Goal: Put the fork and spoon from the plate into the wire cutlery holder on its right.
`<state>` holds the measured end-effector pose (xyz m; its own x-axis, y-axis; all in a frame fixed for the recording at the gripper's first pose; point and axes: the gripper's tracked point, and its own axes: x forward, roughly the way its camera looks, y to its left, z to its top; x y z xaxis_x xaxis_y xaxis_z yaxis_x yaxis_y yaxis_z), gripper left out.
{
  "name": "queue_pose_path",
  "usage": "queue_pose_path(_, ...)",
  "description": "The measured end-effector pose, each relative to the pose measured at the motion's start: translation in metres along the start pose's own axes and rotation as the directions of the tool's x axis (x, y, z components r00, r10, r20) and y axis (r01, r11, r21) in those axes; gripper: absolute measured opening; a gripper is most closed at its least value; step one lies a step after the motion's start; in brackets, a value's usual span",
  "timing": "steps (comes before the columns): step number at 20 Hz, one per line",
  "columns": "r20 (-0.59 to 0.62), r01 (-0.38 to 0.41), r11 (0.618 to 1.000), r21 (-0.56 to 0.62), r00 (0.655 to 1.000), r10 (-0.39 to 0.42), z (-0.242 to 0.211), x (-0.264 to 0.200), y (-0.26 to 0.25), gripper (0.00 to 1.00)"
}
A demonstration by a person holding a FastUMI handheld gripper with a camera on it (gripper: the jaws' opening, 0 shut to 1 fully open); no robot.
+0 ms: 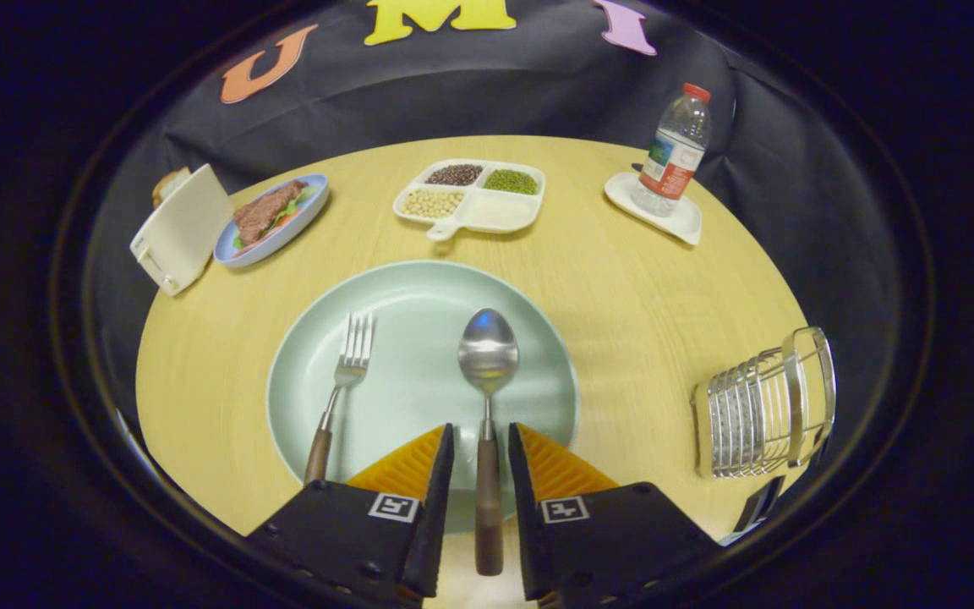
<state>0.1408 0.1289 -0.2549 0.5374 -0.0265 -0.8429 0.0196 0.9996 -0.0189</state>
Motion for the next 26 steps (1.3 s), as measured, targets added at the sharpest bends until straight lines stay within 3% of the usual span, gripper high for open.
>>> queue_pose_path(5,-0.044,-0.008,1.0,0.0,0.999,0.008,-0.003,0.006,0.004,0.33)
queue_pose_path(7,-0.054,-0.007,1.0,0.025,0.998,0.009,-0.003,0.002,0.005,0.13)
queue_pose_path(8,-0.06,0.01,1.0,0.018,0.998,-0.009,-0.004,0.008,0.003,0.15)
queue_pose_path(10,-0.068,0.029,0.999,0.019,0.997,-0.027,-0.005,0.0,-0.003,0.04)
queue_pose_path(26,-0.014,-0.09,0.996,-0.024,0.996,0.089,-0.005,-0.063,-0.014,0.01)
